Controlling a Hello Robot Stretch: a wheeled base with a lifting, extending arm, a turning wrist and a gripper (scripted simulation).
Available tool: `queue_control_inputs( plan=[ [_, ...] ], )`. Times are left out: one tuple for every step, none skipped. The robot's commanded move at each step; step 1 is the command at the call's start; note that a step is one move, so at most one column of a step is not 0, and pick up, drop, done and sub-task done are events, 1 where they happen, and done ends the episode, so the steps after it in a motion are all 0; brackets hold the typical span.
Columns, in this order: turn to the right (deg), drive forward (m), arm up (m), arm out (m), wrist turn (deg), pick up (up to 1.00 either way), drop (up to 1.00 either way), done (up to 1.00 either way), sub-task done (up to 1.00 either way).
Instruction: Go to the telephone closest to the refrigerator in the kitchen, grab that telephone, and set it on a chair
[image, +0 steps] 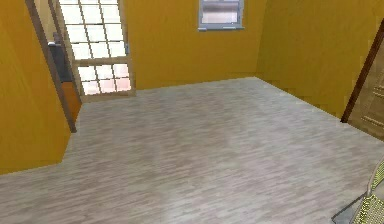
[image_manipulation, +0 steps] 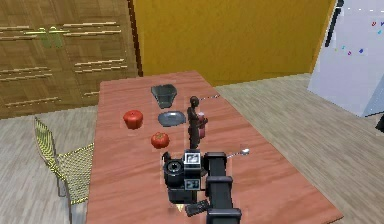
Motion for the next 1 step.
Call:
queue_control_inputs(
  plan=[
    [0.0,0.0,0.0,0.0,6.0,0.0,0.0,0.0,0.0]
  ],
)
